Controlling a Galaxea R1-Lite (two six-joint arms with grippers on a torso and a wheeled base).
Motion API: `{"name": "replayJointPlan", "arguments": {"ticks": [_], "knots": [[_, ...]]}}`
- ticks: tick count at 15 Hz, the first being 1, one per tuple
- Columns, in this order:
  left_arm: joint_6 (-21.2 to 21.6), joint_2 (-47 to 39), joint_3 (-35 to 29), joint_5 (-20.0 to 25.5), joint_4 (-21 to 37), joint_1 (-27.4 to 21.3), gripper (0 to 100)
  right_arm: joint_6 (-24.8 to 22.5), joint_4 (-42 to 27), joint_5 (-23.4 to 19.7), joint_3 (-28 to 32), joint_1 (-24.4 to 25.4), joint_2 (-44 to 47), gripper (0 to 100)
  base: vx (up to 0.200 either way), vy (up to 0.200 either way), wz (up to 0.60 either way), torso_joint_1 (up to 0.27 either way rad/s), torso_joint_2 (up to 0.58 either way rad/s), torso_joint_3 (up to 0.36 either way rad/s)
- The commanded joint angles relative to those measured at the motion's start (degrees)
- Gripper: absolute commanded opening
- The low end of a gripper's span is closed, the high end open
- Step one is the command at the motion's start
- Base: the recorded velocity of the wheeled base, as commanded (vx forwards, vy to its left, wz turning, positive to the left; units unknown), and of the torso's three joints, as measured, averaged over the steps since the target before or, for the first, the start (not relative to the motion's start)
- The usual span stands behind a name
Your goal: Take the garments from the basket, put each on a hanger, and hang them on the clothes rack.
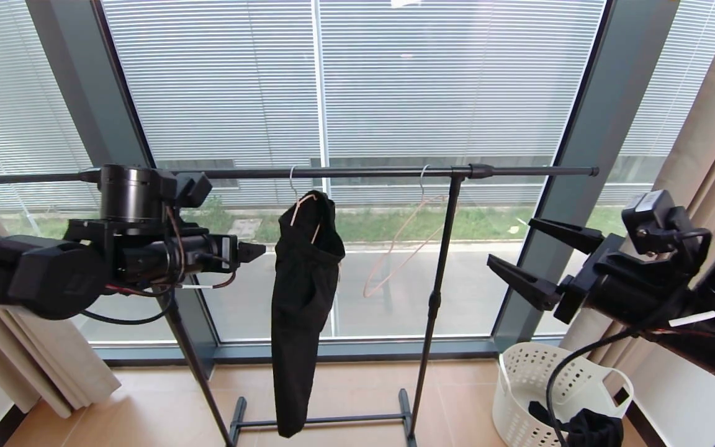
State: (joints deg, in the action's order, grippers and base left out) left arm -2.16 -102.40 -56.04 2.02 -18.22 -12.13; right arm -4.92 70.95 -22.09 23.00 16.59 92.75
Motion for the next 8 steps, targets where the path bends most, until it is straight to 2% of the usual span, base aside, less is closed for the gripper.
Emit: {"name": "replayJointPlan", "arguments": {"ticks": [1, 4, 6, 7, 8], "knots": [[-0.04, 13.9, 10.25, 0.09, 0.03, 0.26, 100, -0.52, -1.43, 0.56, -5.69, 0.11, -10.83, 100, 0.0, 0.0, 0.0, 0.0, 0.0, 0.0], [0.05, 25.15, 20.8, 0.0, 0.03, 0.0, 100, -0.52, -10.22, 2.67, -10.44, 0.02, -23.66, 100, 0.0, 0.0, 0.0, 0.0, 0.0, 0.0], [0.05, 35.16, 28.35, -0.09, 0.03, 0.0, 100, -0.35, -22.26, 5.65, -11.23, -0.07, -33.16, 100, 0.0, 0.0, 0.0, 0.0, 0.0, 0.0], [0.05, 43.69, 35.21, 0.0, 0.03, 0.0, 100, -0.35, -32.45, 8.2, -11.58, -0.07, -40.36, 100, 0.0, 0.0, 0.0, 0.0, 0.0, 0.0], [-0.04, 49.05, 39.25, 0.0, 0.03, 0.0, 100, -0.17, -38.17, 9.17, -12.02, -0.07, -45.2, 100, 0.0, 0.0, 0.0, 0.0, 0.0, 0.0]]}}
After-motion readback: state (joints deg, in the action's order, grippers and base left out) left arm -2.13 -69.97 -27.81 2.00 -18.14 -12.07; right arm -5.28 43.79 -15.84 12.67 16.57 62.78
